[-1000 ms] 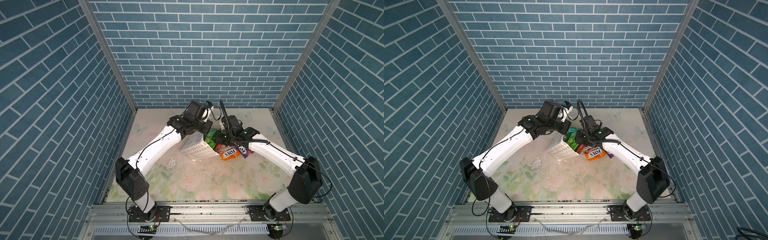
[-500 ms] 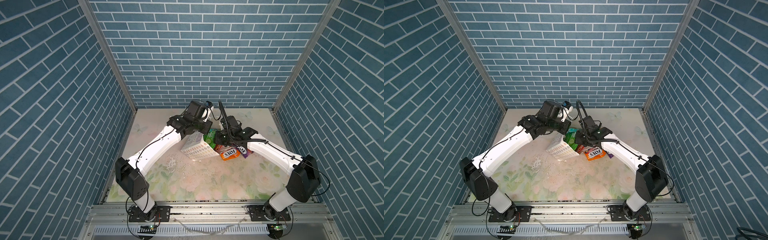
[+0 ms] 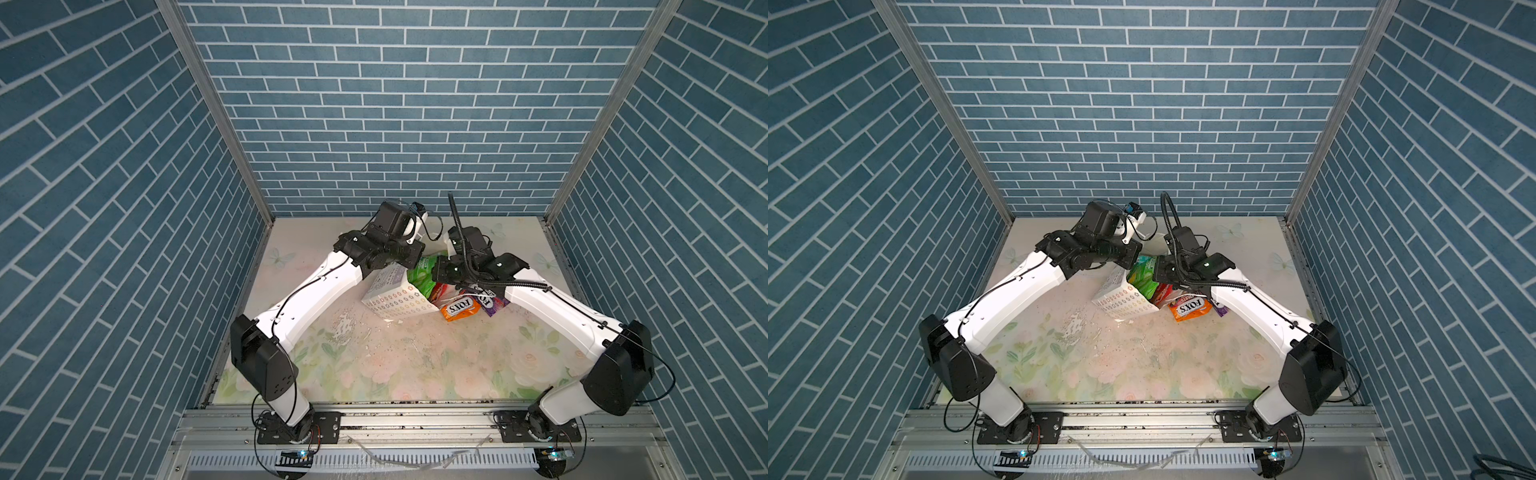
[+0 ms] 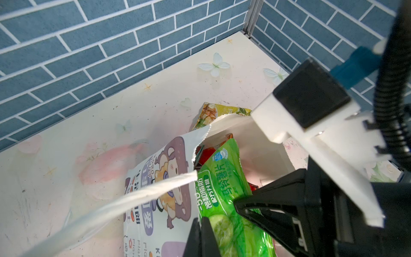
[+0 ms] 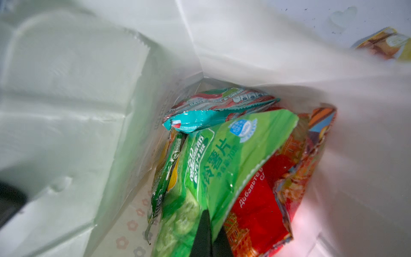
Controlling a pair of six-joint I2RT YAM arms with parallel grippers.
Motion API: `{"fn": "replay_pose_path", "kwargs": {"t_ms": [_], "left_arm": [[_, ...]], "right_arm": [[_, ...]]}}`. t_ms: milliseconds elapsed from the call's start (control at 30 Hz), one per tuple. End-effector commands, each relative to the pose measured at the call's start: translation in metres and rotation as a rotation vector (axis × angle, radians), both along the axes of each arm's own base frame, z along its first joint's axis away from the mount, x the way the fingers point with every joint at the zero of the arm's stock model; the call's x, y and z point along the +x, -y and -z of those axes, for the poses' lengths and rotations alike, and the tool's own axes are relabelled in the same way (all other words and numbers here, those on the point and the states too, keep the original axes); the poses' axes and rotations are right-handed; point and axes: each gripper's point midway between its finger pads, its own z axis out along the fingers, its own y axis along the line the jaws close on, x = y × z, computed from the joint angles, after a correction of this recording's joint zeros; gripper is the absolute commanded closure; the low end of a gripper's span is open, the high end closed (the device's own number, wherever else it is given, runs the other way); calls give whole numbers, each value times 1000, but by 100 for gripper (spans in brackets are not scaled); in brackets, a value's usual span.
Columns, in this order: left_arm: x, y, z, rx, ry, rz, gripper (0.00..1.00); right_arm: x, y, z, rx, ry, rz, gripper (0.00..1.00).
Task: Take the snacks out of the paper bag
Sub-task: 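Close the right gripper on the green chip packet and lift it out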
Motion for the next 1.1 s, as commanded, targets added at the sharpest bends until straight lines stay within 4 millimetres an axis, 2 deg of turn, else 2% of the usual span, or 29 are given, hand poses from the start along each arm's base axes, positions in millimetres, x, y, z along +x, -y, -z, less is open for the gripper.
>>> {"fn": "replay_pose_path", "kwargs": {"t_ms": [0, 500, 833, 1067], "left_arm": [[1, -3, -14, -20, 42, 3, 100], [0, -3, -14, -21, 40, 3, 100], [1, -1, -13, -21, 38, 4, 100], [2, -2, -13, -21, 38, 3, 100]], "right_arm": [[11, 12, -38, 14, 115, 31, 100], [6, 30, -57, -10, 191, -1, 100], [0, 26, -66, 28, 217, -83, 100], [-2, 30, -91, 56, 298, -109, 100]]}}
